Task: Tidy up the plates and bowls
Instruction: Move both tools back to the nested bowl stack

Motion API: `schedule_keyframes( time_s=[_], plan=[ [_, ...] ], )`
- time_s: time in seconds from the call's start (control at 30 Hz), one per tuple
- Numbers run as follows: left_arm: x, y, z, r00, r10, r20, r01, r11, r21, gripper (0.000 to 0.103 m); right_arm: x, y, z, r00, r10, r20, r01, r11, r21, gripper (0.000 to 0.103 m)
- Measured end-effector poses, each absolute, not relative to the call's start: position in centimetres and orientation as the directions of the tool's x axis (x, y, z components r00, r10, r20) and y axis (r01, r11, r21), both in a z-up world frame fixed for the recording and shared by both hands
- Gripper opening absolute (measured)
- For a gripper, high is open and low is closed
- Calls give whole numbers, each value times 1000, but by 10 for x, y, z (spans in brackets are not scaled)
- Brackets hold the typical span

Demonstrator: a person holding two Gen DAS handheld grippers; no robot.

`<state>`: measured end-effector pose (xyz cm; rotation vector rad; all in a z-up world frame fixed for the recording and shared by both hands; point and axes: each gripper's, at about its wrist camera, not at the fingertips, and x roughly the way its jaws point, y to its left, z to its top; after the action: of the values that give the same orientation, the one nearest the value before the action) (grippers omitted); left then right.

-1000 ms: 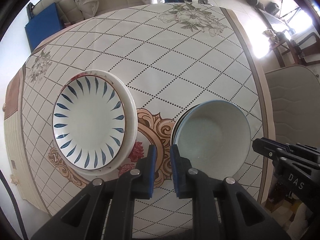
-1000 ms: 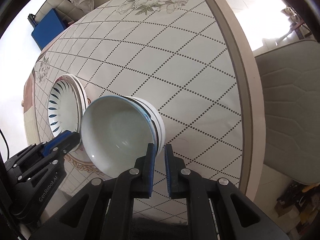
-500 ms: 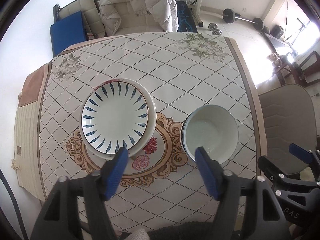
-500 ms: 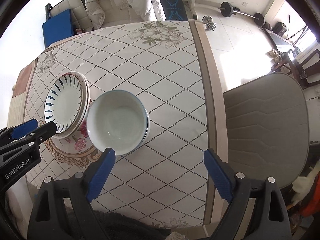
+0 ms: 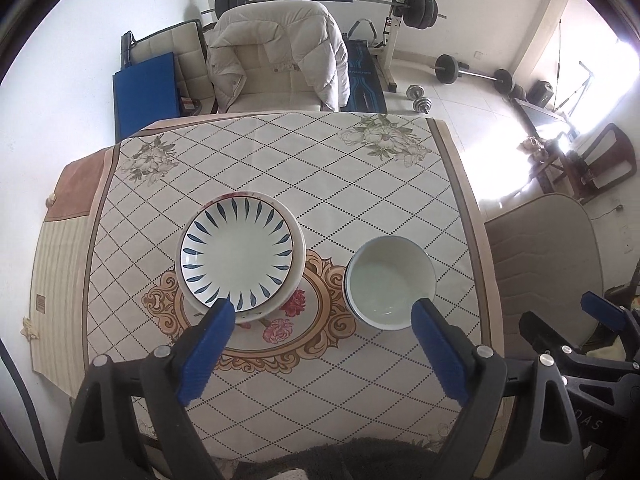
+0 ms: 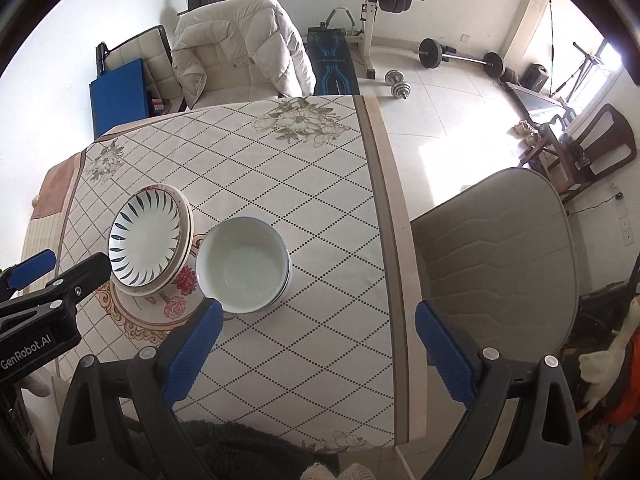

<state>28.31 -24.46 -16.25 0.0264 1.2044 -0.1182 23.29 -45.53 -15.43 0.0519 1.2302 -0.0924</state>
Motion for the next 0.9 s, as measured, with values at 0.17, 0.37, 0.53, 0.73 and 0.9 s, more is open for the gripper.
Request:
schedule_keyframes(
  time_s=[0.17,0.37,0.53,0.73,0.9],
  plan=[
    [272,-250,-154,365,-85,-927,131,991,-39,90,223,-454,-141,349,-40,-936,95,995,-7,99],
    [270,-253,-154,365,-98,-926,138,989,-50,90,222,-455,-137,358,-25,-934,102,995,12,99],
    [272,-253,-155,392,-124,-911,152,986,-69,90,226,-462,-144,367,43,-929,98,992,85,99],
    [289,-253,-164,435,-109,-894,166,985,-40,90,241,-466,-169,373,96,-923,59,990,127,99],
    [316,-252,-187,400,-109,-910,206,978,-27,90,268,-475,-213,311,116,-943,57,988,140,99]
  ],
)
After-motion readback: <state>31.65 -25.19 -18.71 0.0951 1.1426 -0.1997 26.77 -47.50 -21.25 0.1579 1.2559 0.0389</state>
